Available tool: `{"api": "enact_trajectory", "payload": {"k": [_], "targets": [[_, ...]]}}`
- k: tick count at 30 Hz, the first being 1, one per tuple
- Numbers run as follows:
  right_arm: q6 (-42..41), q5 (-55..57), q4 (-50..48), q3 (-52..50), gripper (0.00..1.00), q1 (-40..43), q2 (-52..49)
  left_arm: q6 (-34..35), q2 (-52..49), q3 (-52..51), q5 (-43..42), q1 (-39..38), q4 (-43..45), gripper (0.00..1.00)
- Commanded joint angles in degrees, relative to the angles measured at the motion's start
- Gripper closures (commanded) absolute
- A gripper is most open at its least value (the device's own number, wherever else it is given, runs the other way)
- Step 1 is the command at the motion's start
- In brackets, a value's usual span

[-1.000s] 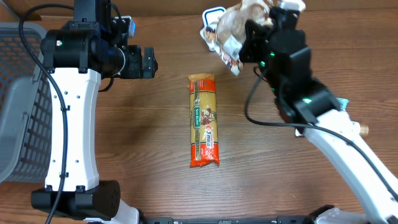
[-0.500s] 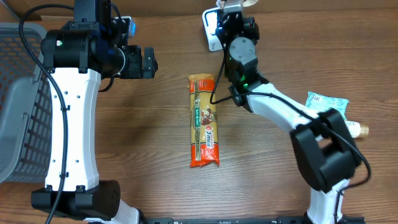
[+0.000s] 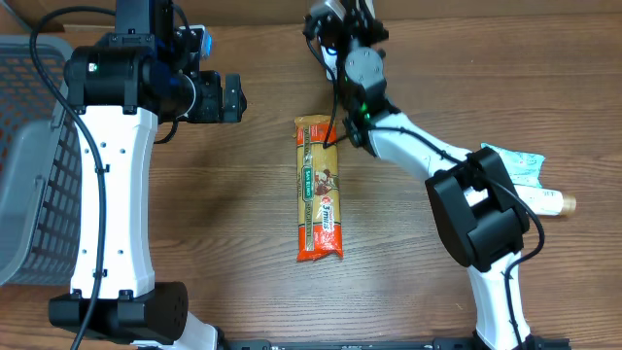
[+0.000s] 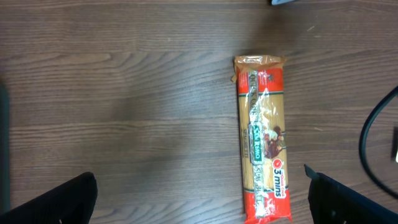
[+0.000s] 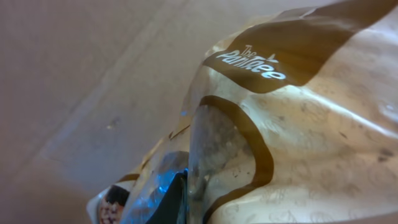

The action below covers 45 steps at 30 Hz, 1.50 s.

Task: Scan the item barcode
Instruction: 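Lift the bagged snack and hold it before the white scanner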

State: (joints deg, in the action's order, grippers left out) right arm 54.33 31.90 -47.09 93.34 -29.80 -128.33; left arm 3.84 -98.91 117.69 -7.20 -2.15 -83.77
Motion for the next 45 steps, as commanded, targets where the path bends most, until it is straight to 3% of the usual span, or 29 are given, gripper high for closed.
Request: {"api": "enact_trajectory", "payload": {"k": [1,8,19,29,41,45], "targets": [[11.0,-3.1,3.1,6.4,0.96,1.4,-3.8,-1.3,-0.2,0.2,0.2,-0.1,0.0,0.01],[32.1,-8.1,3.9,7.1,0.96,1.3,-9.8,-1.3,-0.2,0.2,0.2,-0.1,0.0,0.00],[52.3,-11.7,5.9,7.1,0.96,1.1,-11.6,-1.3,-0.2,0.2,0.2,-0.1,0.0,0.00],[59.8,-11.9,10.6,7.1,0.96,0.9,-11.6,-1.3,-0.2,0.2,0.2,-0.1,0.0,0.01],[59.7,-11.9,10.4,7.1,0.96,0.3,-11.5,-1.3,-0.2,0.2,0.2,-0.5,0.0,0.00],[53.2,-11.6,10.4,7.1,0.96,0.2,-10.0,-1.3,-0.2,0.2,0.2,-0.5,0.0,0.00]]}}
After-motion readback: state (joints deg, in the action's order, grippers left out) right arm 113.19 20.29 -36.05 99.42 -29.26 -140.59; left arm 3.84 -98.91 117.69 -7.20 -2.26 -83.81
